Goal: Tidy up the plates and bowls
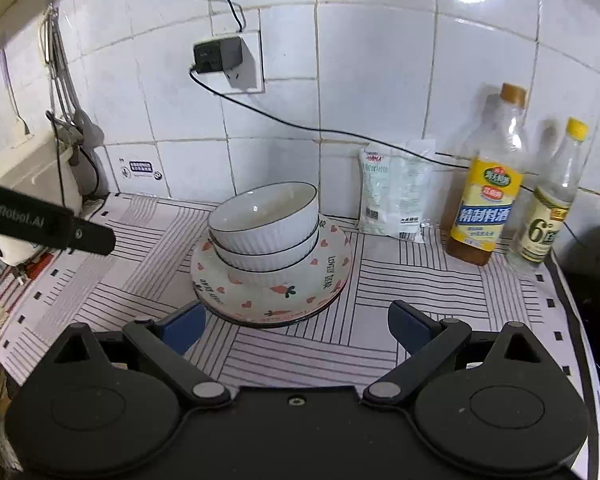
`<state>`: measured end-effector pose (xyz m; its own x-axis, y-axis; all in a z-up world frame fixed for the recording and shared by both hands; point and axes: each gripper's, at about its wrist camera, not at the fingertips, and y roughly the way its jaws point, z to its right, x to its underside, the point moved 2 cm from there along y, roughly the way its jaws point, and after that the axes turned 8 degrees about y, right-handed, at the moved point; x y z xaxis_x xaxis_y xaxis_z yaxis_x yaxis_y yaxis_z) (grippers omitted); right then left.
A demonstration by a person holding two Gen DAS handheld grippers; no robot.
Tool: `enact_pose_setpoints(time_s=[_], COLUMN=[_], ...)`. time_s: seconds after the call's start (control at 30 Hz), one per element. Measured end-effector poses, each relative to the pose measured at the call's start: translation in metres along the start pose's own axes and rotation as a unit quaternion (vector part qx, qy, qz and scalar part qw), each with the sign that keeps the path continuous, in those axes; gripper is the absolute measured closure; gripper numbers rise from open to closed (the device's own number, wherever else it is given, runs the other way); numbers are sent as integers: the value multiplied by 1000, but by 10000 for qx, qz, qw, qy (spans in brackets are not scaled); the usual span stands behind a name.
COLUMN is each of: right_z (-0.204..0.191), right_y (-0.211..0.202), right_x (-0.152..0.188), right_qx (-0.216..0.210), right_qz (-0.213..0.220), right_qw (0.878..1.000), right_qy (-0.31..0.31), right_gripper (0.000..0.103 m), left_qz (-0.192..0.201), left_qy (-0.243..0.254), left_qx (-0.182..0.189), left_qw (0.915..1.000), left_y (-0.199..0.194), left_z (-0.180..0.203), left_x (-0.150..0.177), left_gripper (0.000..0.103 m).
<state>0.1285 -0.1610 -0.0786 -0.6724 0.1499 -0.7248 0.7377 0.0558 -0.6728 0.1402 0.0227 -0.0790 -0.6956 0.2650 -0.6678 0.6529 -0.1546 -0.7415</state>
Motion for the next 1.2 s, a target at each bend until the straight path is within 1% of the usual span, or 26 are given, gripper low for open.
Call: enact_pose_setpoints(time_s=[0.07, 0.13, 0.27, 0.3, 0.37, 0.43, 0.57, 0.67, 0.8, 0.9, 1.1, 1.2], right_z=[-2, -4, -5, -5, -4, -4, -7, -8, -10, -13, -18, -18], right_y=[-14, -25, -45, -50, -60, -70, -89, -100, -111, -116, -130, -134], right_x=[1, 2, 4, 5, 6, 7, 9, 10, 15, 22, 29, 30], right_qx=[41, 111, 405, 415, 369, 347, 430, 500, 637, 687, 706, 771], right_qz=[18, 38, 7, 4, 3, 18, 76, 107, 78, 54, 187, 225], right_qw=[10000, 9999, 9992, 9991, 9992, 9993, 9989, 9984, 9974, 9973, 9970, 9964], right_qy=[41, 45, 19, 56, 138, 170, 181, 240, 314, 261, 237, 266], right_gripper=[4, 4, 3, 3, 3, 3, 3, 3, 1, 1, 1, 1], left_qz=[46, 107, 187, 216, 308, 395, 505, 577, 684, 725, 726, 689], left_qy=[5, 13, -21, -23, -9, -3, 19, 14, 22, 0, -52, 8], left_qx=[7, 24, 20, 19, 49, 64, 75, 5, -147, -181, -270, -403], left_qw=[10000, 9999, 9998, 9998, 9995, 9992, 9987, 9983, 9975, 9972, 9970, 9968], left_y=[-13, -25, -47, -53, -65, -75, -90, -99, -110, -115, -120, -120], left_z=[-2, -2, -2, -1, 1, 4, 11, 16, 18, 16, 14, 16], left_x=[6, 12, 23, 26, 30, 35, 43, 49, 55, 59, 64, 66], left_gripper=[20, 19, 13, 13, 8, 7, 4, 1, 0, 0, 0, 0])
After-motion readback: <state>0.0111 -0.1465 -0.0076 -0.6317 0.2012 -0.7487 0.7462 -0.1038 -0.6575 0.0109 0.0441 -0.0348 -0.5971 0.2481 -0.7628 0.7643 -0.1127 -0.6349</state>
